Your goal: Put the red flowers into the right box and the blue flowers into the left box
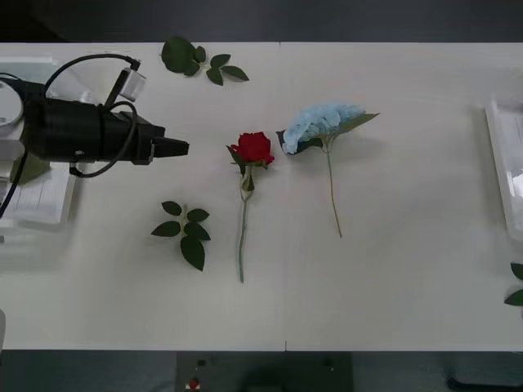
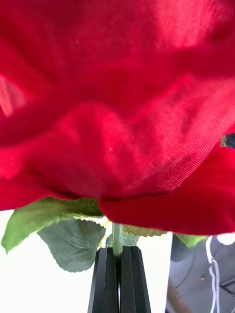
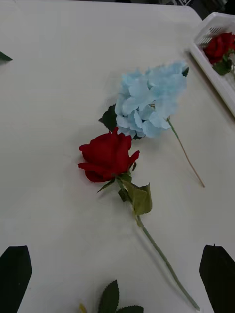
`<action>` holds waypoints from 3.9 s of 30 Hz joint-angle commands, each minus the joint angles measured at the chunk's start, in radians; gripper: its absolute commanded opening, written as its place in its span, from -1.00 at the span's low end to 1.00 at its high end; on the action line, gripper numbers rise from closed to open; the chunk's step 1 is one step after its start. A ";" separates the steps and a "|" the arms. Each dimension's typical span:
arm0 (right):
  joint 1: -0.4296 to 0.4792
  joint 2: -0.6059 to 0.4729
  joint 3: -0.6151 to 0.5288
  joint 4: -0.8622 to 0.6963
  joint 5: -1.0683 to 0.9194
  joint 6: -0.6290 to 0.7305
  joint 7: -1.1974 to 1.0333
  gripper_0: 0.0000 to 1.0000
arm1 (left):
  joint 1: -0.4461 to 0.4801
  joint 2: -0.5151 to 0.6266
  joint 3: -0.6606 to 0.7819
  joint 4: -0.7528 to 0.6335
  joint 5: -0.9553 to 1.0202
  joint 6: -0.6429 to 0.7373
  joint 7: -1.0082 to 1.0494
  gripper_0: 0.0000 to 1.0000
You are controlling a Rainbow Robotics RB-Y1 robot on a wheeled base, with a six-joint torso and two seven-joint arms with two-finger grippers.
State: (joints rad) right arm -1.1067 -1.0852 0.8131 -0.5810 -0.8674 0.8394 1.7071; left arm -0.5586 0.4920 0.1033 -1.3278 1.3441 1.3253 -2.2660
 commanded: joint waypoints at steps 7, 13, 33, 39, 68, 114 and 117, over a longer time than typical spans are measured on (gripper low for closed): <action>0.074 0.108 -0.015 0.205 0.091 -0.229 0.006 -1.00 | -0.006 0.022 -0.191 -0.019 -0.095 -0.132 0.042 1.00; 0.097 0.113 -0.018 0.217 0.090 -0.249 0.006 -0.99 | -0.043 0.002 -0.294 -0.019 -0.215 -0.178 0.238 1.00; 0.096 0.065 -0.132 0.038 -0.116 -0.022 0.194 1.00 | -0.172 -0.207 -0.393 -0.019 -0.714 -0.110 0.804 1.00; 0.096 0.004 -0.158 -0.154 -0.332 0.155 0.258 1.00 | -0.181 -0.233 -0.453 -0.019 -0.813 -0.115 0.902 1.00; 0.102 0.113 -0.060 -0.862 -0.524 0.270 -0.359 1.00 | -0.178 -0.270 -0.600 0.137 -0.913 -0.370 0.898 -0.52; 0.231 0.389 -0.061 -0.750 -0.105 0.110 -0.426 1.00 | 0.100 -0.016 -0.100 -0.439 0.205 -0.311 0.560 -1.00; 0.232 0.301 -0.061 -0.826 -0.200 0.106 -0.414 1.00 | 0.101 -0.046 -0.105 -0.409 0.293 -0.357 0.482 -1.00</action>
State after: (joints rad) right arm -0.8569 -0.6878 0.7680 -1.3201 -1.0171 0.9571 1.2788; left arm -0.4571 0.4731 0.0084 -1.7457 1.5951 0.9965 -1.6882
